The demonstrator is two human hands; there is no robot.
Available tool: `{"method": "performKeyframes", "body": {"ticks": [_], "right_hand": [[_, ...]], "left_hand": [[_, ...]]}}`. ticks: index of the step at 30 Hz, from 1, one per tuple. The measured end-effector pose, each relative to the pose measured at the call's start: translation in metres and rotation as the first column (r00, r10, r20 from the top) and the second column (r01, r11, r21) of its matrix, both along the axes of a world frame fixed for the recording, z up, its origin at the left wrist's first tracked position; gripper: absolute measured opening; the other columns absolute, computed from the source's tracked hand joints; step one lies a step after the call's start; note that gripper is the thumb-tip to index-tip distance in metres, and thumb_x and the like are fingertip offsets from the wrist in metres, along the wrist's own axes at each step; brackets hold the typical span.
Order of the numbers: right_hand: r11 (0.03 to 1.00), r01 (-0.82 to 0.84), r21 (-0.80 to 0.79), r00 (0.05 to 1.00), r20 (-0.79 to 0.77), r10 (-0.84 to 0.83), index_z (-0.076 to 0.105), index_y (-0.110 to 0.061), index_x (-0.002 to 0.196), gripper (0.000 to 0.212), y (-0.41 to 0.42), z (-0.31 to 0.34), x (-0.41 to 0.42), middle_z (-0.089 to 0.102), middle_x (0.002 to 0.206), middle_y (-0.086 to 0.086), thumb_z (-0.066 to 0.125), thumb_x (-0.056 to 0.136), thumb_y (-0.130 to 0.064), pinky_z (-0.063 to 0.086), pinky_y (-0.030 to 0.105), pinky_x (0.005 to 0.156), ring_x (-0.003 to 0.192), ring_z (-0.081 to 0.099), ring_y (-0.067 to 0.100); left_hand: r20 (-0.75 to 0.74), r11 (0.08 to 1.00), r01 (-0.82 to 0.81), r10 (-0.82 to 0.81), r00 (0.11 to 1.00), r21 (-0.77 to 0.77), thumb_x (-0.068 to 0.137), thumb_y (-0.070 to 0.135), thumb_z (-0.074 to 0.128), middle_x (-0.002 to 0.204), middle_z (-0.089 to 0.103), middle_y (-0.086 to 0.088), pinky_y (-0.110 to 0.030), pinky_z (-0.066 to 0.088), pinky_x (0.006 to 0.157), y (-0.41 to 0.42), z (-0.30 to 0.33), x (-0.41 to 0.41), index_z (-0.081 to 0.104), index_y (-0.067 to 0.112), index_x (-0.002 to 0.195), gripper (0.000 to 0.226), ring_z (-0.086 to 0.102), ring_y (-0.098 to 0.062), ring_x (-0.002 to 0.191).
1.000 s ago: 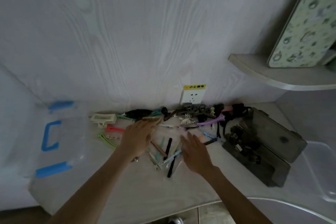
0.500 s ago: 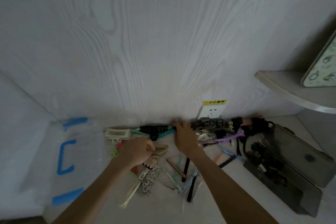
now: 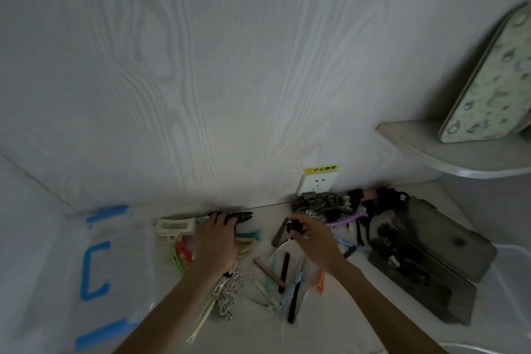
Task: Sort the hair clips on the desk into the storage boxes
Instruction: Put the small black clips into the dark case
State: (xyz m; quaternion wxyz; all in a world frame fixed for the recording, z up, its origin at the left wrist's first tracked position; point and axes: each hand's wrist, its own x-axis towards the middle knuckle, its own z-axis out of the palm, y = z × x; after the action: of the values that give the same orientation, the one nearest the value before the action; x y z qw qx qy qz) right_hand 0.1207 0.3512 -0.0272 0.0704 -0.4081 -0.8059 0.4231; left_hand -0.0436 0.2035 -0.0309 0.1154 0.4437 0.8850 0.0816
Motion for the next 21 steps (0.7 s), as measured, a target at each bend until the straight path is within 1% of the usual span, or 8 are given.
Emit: {"method": "performKeyframes", "body": {"ticks": [2, 4, 7, 8, 11, 14, 18, 21], "right_hand": [[0.998, 0.064, 0.011, 0.998, -0.009, -0.064, 0.061, -0.026, 0.113, 0.027, 0.011, 0.007, 0.028, 0.066, 0.103, -0.003, 0.061, 0.087, -0.02, 0.052, 0.032, 0.087, 0.094, 0.063, 0.014], [0.99, 0.139, 0.026, 0.99, 0.003, -0.139, 0.061, -0.025, 0.112, 0.024, 0.028, 0.014, 0.061, 0.067, 0.102, -0.003, 0.06, 0.088, -0.023, 0.054, 0.034, 0.083, 0.094, 0.064, 0.014], [0.965, 0.214, 0.153, 0.971, 0.08, -0.227, 0.059, -0.023, 0.114, 0.024, 0.051, 0.027, 0.11, 0.067, 0.1, -0.002, 0.056, 0.09, -0.026, 0.049, 0.021, 0.064, 0.084, 0.063, 0.013], [0.951, 0.227, 0.212, 0.965, 0.084, -0.249, 0.059, -0.024, 0.113, 0.023, 0.056, 0.031, 0.125, 0.067, 0.1, -0.002, 0.055, 0.09, -0.026, 0.046, 0.02, 0.064, 0.083, 0.062, 0.014], [0.92, 0.249, 0.302, 0.946, 0.126, -0.297, 0.059, -0.026, 0.115, 0.026, 0.07, 0.038, 0.173, 0.067, 0.109, -0.001, 0.056, 0.089, -0.026, 0.047, 0.025, 0.074, 0.094, 0.064, 0.019], [0.939, 0.156, 0.305, 0.953, 0.202, -0.224, 0.058, -0.03, 0.118, 0.03, 0.077, 0.037, 0.202, 0.063, 0.119, -0.003, 0.058, 0.088, -0.031, 0.048, 0.028, 0.081, 0.105, 0.06, 0.019], [0.946, 0.118, 0.301, 0.963, 0.197, -0.183, 0.062, -0.029, 0.114, 0.025, 0.096, 0.035, 0.221, 0.062, 0.117, -0.004, 0.056, 0.09, -0.031, 0.046, 0.025, 0.085, 0.108, 0.058, 0.015], [0.907, 0.21, 0.365, 0.965, 0.073, -0.253, 0.067, -0.021, 0.105, 0.022, 0.119, 0.034, 0.231, 0.066, 0.112, 0.0, 0.055, 0.089, -0.016, 0.045, 0.025, 0.085, 0.104, 0.061, 0.02]], "left_hand": [[-0.053, 1.0, -0.011, 0.012, 0.999, 0.025, 0.083, 0.027, 0.06, 0.131, 0.055, -0.006, -0.038, 0.036, 0.101, 0.014, 0.009, 0.009, 0.054, 0.017, 0.128, 0.046, 0.048, -0.027, 0.123], [-0.003, 0.999, 0.017, -0.017, 1.0, 0.036, 0.086, 0.024, 0.055, 0.127, 0.058, -0.004, -0.035, 0.039, 0.099, 0.041, 0.017, 0.026, 0.056, 0.016, 0.124, 0.039, 0.051, -0.025, 0.12], [0.083, 0.99, 0.122, -0.127, 0.988, 0.07, 0.09, 0.02, 0.045, 0.108, 0.065, -0.001, -0.033, 0.047, 0.081, 0.08, 0.026, 0.062, 0.064, 0.02, 0.106, 0.025, 0.061, -0.021, 0.102], [0.111, 0.985, 0.157, -0.165, 0.98, 0.075, 0.091, 0.021, 0.044, 0.107, 0.065, 0.0, -0.033, 0.047, 0.079, 0.09, 0.026, 0.076, 0.064, 0.021, 0.107, 0.026, 0.061, -0.02, 0.099], [0.201, 0.962, 0.258, -0.271, 0.941, 0.09, 0.092, 0.022, 0.043, 0.115, 0.064, 0.002, -0.033, 0.047, 0.089, 0.12, 0.017, 0.119, 0.062, 0.022, 0.114, 0.029, 0.059, -0.017, 0.105], [0.262, 0.943, 0.315, -0.333, 0.906, 0.109, 0.089, 0.017, 0.044, 0.117, 0.064, 0.005, -0.033, 0.048, 0.091, 0.137, 0.009, 0.147, 0.064, 0.024, 0.111, 0.031, 0.058, -0.016, 0.11], [0.225, 0.948, 0.294, -0.315, 0.922, 0.124, 0.089, 0.01, 0.045, 0.119, 0.059, 0.003, -0.033, 0.049, 0.087, 0.156, 0.007, 0.17, 0.06, 0.021, 0.115, 0.031, 0.058, -0.018, 0.108], [0.245, 0.949, 0.288, -0.312, 0.918, 0.132, 0.093, 0.013, 0.043, 0.11, 0.059, -0.006, -0.034, 0.046, 0.074, 0.175, 0.015, 0.187, 0.059, 0.011, 0.106, 0.02, 0.06, -0.023, 0.096]]}}
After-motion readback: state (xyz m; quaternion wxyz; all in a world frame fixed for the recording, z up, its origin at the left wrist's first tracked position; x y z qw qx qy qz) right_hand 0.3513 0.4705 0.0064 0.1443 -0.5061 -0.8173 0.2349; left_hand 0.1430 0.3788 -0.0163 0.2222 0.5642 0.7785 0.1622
